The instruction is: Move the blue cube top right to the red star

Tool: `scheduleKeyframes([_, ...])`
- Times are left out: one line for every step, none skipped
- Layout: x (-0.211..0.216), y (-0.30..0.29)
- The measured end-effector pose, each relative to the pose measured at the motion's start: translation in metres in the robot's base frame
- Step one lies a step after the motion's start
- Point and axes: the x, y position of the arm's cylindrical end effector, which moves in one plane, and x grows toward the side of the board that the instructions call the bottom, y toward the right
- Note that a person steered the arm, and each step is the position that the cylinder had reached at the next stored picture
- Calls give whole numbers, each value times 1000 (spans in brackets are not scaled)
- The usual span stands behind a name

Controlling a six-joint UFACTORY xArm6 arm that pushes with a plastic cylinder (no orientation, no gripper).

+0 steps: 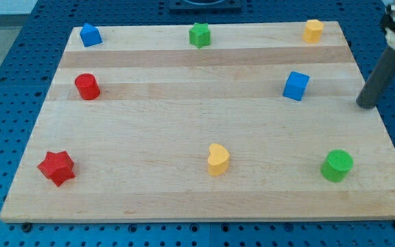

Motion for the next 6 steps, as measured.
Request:
scheduleKeyframes([-36,-19])
scheduleKeyframes([-30,-115])
scheduleKeyframes([0,-226])
scheduleKeyframes([15,-306])
scheduleKeyframes([14,-294])
scheduleKeyframes([28,-330])
